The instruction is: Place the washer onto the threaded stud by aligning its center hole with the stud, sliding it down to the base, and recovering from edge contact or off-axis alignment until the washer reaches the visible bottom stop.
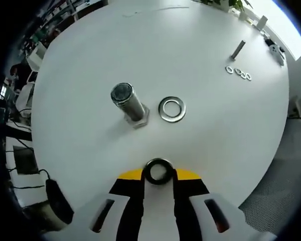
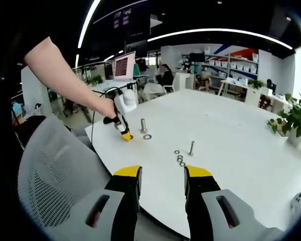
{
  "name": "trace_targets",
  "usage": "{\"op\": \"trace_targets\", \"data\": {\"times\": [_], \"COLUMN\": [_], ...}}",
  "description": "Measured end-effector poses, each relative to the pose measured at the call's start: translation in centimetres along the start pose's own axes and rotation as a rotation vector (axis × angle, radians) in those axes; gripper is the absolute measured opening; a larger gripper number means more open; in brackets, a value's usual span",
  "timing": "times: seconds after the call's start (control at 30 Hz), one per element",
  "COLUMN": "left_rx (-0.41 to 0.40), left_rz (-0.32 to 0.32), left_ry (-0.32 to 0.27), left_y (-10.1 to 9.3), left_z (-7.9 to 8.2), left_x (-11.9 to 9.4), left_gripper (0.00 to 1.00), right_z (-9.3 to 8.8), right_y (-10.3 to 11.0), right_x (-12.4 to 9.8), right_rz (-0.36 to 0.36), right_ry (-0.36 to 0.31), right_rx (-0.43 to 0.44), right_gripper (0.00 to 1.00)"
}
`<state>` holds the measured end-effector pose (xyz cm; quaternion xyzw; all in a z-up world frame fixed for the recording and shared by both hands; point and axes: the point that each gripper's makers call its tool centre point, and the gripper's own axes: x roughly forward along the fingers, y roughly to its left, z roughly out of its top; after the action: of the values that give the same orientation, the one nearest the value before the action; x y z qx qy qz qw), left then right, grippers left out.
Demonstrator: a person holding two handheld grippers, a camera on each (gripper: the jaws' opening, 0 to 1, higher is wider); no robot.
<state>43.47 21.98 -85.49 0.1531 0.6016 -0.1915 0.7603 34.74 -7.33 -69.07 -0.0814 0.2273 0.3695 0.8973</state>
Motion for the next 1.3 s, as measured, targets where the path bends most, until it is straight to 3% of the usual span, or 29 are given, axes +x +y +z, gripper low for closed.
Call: {"op": "trace_targets", "data": {"times": [0.53,1.3], "left_rx": [0.031,0.098], "left_rz": [0.0,0.028], "left_ry": [-0.02,-0.149], "left_y": [0.0,1.3], "left_z": [0.6,6.3], "left_x": [-0.5,-5.5], "left_gripper": [0.19,0.19], "right_z": [0.0,0.1], "right_y": [-0.1,-0.1], "right_x": [0.0,0.0], "right_rz": [-0.001,0.001], "right_ry": [0.001,-0.004], "right_rx": [0.004,0.005], "right_gripper": [0.36,0.36]}}
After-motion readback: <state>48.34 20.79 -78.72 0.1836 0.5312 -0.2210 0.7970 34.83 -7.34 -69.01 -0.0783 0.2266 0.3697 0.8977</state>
